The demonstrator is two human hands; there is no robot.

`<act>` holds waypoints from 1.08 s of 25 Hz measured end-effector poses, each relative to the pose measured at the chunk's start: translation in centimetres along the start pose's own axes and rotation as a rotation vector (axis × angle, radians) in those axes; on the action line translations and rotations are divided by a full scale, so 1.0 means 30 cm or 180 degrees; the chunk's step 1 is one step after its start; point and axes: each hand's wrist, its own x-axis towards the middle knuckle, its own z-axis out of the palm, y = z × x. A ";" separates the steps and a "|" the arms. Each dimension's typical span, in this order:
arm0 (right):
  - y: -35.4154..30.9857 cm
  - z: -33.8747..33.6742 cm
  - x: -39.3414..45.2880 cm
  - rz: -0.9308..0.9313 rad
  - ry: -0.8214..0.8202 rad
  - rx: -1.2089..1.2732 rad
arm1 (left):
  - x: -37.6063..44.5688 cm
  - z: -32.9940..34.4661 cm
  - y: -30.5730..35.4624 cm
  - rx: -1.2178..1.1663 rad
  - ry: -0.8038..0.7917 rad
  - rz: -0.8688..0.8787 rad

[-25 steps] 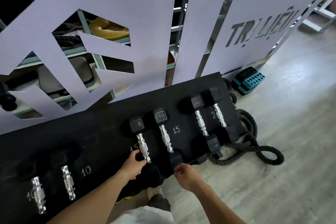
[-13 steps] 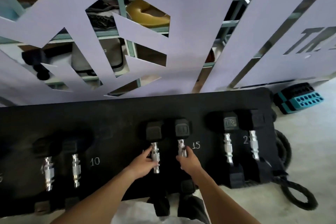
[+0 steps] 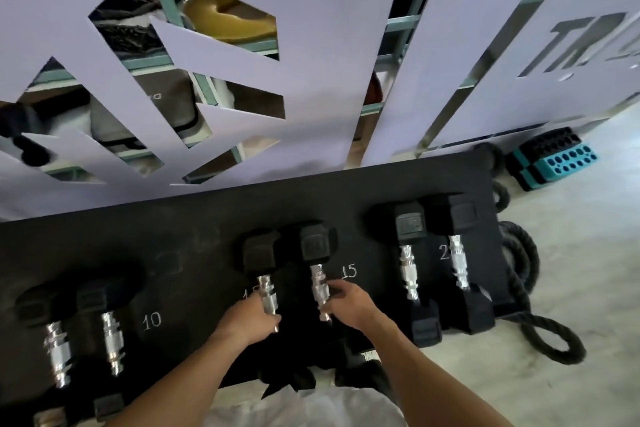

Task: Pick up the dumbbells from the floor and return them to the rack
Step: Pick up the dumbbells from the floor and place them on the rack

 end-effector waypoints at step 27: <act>0.434 -0.847 0.205 -0.0229 0.0382 -0.0149 | 0.203 0.549 0.861 -0.2087 0.0282 -0.0164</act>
